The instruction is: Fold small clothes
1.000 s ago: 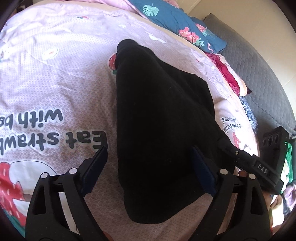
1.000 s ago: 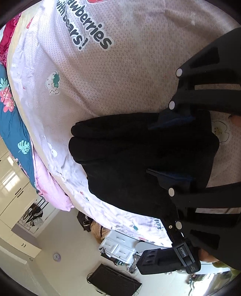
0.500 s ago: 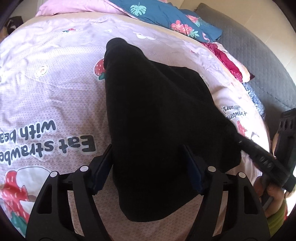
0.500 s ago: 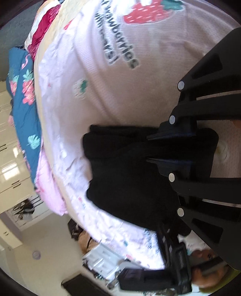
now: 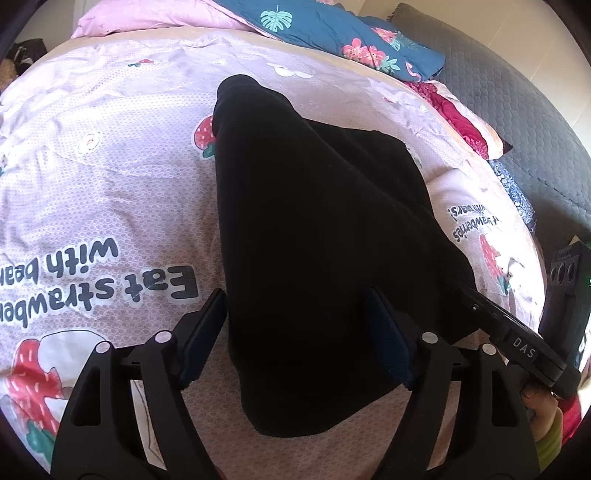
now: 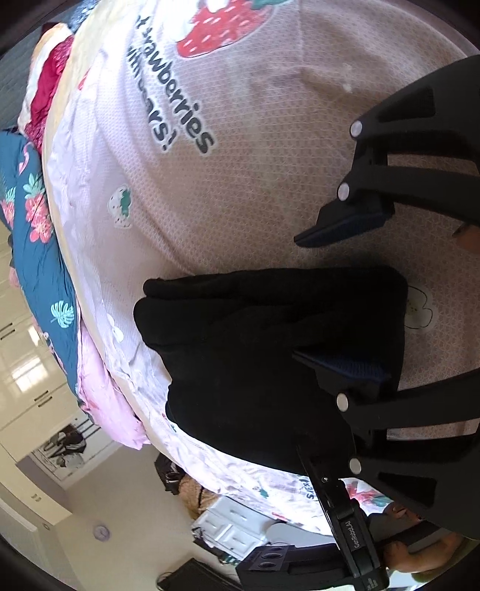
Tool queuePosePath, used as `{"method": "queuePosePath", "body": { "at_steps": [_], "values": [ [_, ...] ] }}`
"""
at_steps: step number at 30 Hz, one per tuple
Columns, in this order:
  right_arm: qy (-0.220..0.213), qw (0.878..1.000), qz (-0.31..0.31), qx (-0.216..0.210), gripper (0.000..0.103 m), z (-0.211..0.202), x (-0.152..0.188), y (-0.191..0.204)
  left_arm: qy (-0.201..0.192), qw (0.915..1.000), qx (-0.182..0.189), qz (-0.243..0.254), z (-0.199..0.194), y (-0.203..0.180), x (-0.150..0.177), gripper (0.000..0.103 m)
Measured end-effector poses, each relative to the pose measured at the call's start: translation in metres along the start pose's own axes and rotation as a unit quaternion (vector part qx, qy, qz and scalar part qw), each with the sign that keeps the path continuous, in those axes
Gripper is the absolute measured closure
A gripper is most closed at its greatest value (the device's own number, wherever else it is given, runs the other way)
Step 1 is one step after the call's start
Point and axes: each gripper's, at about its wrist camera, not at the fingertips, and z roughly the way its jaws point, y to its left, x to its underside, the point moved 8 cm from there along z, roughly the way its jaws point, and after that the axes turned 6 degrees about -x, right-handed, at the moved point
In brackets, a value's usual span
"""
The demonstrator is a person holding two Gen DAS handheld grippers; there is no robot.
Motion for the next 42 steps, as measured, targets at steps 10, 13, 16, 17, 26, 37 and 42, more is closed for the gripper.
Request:
{"method": "queuePosePath", "body": {
  "at_steps": [10,13,16,17,26,37,42],
  "values": [
    [-0.023,0.999,0.001,0.022,0.015,-0.018,-0.002,-0.002,0.000,1.0000,0.000,-0.008,-0.007,0.007,0.000,0.026],
    [-0.028,0.999,-0.001,0.028,0.010,-0.024,-0.002,-0.001,0.001,1.0000,0.000,-0.010,-0.010,0.009,0.000,0.024],
    [-0.034,0.999,-0.003,0.034,0.008,-0.029,-0.003,-0.001,0.000,0.9999,0.001,-0.011,-0.012,0.010,0.000,0.024],
    [-0.036,0.999,-0.004,0.036,0.008,-0.031,-0.003,0.000,0.000,0.9999,0.001,-0.011,-0.012,0.010,0.000,0.024],
    [-0.048,0.997,-0.011,0.054,0.004,-0.046,-0.004,0.007,-0.003,1.0000,-0.004,-0.008,-0.020,0.009,0.001,0.021],
    [-0.061,0.995,-0.029,0.074,0.004,-0.067,0.003,0.021,-0.018,0.9996,-0.021,0.003,-0.042,0.006,0.003,0.009],
    [-0.071,0.993,-0.046,0.078,0.004,-0.083,0.005,0.033,-0.033,0.9992,-0.023,0.003,-0.061,0.005,0.006,0.009]
  ]
}}
